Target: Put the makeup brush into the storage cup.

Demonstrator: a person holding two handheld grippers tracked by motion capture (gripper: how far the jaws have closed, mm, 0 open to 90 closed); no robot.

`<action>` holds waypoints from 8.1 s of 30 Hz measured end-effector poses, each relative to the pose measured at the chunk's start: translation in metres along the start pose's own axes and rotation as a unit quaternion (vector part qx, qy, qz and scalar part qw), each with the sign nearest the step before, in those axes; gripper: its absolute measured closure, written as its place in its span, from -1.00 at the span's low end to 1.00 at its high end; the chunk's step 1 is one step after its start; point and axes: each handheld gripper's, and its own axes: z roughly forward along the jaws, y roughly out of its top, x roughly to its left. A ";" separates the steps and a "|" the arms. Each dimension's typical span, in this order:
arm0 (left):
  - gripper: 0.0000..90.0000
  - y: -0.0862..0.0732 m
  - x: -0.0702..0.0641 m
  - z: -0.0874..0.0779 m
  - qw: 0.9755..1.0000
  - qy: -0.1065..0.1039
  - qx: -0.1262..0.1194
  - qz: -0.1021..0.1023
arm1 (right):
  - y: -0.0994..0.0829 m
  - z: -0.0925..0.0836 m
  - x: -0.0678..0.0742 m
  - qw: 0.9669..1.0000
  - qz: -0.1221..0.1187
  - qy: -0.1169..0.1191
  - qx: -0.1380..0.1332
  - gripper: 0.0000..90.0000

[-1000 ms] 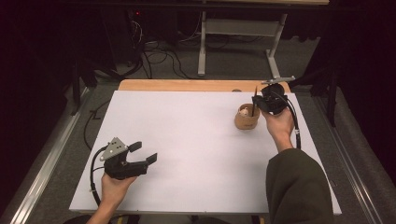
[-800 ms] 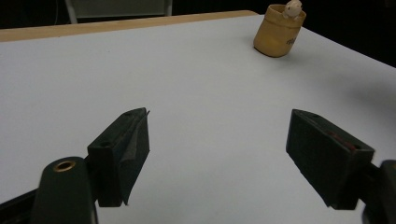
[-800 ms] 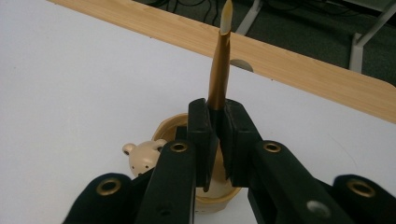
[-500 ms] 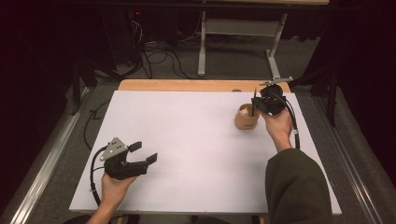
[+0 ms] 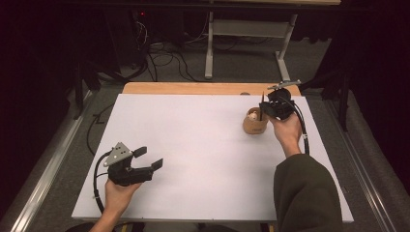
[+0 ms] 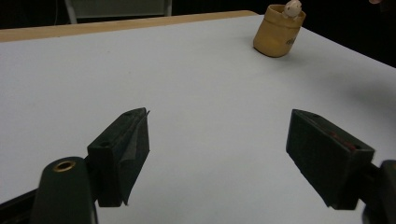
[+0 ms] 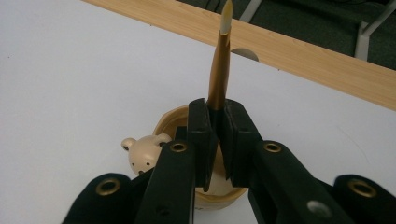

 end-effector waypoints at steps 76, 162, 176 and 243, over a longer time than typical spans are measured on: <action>-0.52 0.000 -0.001 0.001 1.000 -0.001 0.000 0.000 | -0.030 -0.030 -0.017 0.996 0.042 0.028 -0.067 -0.03; -0.52 -0.001 -0.002 0.003 1.000 -0.006 0.006 0.000 | -0.077 -0.084 -0.004 0.987 0.036 0.080 -0.132 -0.24; -0.52 -0.001 -0.002 0.003 1.000 -0.006 0.006 0.001 | -0.087 -0.093 -0.003 0.986 0.036 0.086 -0.137 -0.24; -0.52 -0.001 -0.002 0.003 1.000 -0.008 0.007 0.001 | -0.126 -0.118 0.026 0.978 0.026 0.127 -0.166 -0.26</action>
